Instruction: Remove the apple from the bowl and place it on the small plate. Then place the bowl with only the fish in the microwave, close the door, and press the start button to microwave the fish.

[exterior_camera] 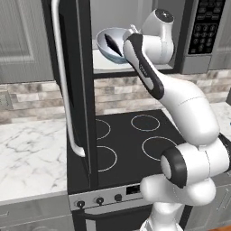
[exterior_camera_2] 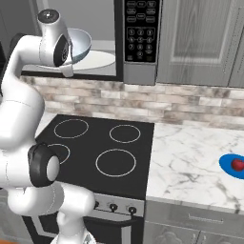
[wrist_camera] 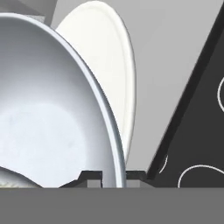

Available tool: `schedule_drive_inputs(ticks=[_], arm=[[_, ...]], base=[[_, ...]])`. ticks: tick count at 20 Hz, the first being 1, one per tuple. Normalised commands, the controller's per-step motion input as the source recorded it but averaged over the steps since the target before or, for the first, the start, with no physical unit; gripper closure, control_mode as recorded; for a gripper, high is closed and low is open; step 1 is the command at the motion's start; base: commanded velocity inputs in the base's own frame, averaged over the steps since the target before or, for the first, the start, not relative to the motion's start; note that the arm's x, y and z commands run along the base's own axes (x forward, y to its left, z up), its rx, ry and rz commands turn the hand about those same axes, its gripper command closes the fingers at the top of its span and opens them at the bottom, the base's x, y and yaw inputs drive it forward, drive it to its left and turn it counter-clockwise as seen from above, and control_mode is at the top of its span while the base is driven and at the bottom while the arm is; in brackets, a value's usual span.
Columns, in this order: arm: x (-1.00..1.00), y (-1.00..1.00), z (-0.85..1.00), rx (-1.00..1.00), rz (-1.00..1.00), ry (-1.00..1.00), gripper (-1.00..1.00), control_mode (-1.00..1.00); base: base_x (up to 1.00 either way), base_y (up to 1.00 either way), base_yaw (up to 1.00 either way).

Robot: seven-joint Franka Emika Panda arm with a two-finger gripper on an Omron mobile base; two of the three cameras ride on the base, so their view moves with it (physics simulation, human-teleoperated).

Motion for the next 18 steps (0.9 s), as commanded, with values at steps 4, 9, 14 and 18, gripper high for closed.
schedule_drive_inputs(ticks=[4, 9, 14, 18], arm=[[0.19, 0.02, 0.0, 0.0, 0.01, 0.0, -1.0, -1.0], [0.01, 0.0, 0.0, 0.0, 0.01, -0.05, -1.0, -1.0], [-0.29, 0.0, 0.01, 0.0, 0.02, -0.23, -1.0, -1.0], [-0.65, 0.0, 0.04, 0.0, 0.02, -0.31, -1.0, -1.0]], base=[[0.0, 0.0, 0.0], [0.0, 0.0, 0.0], [0.0, 0.0, 0.0], [0.0, 0.0, 0.0]])
